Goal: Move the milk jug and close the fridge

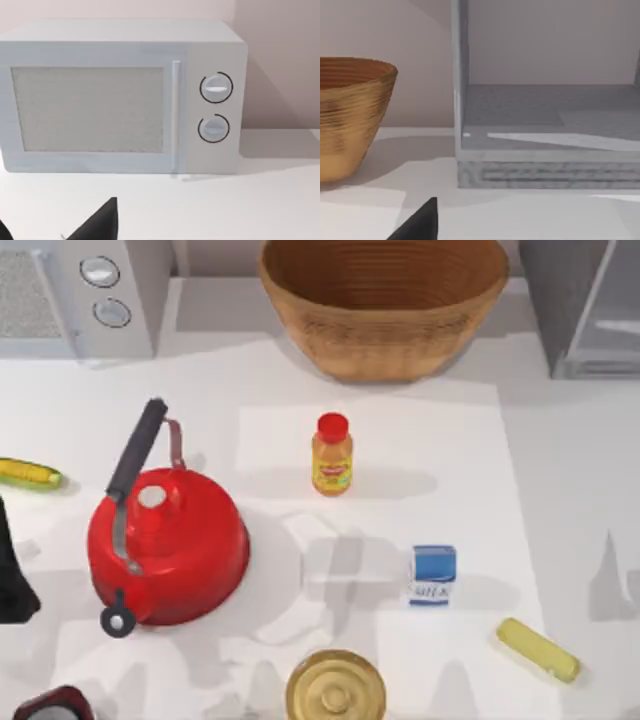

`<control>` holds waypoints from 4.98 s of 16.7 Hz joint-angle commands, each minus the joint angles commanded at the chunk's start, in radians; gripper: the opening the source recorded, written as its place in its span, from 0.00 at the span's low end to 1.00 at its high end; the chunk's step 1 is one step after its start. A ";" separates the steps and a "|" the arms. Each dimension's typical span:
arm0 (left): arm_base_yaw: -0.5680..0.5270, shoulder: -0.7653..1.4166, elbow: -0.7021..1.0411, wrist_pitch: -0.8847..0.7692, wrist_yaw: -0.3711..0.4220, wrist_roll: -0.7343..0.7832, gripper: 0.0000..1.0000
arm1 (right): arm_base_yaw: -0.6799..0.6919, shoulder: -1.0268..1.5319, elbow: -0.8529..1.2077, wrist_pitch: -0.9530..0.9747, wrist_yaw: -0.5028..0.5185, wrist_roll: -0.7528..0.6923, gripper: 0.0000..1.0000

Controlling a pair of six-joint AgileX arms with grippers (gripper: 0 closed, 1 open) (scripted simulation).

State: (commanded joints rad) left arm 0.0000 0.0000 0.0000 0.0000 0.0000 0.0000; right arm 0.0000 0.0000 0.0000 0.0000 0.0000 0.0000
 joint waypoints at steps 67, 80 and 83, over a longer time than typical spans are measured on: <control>0.000 0.000 0.000 0.000 0.000 0.000 1.00 | 1.005 1.776 0.616 0.339 0.851 0.681 0.62; 0.000 0.000 0.000 0.000 0.000 0.000 1.00 | 1.005 1.776 0.616 0.339 0.851 0.681 0.00; 0.000 0.000 0.000 0.000 0.000 0.000 1.00 | 1.005 1.776 0.616 0.339 0.851 0.681 0.00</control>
State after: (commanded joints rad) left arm 0.0000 0.0000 0.0000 0.0000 0.0000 0.0000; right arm 1.0052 1.7759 0.6164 0.3391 0.8507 0.6810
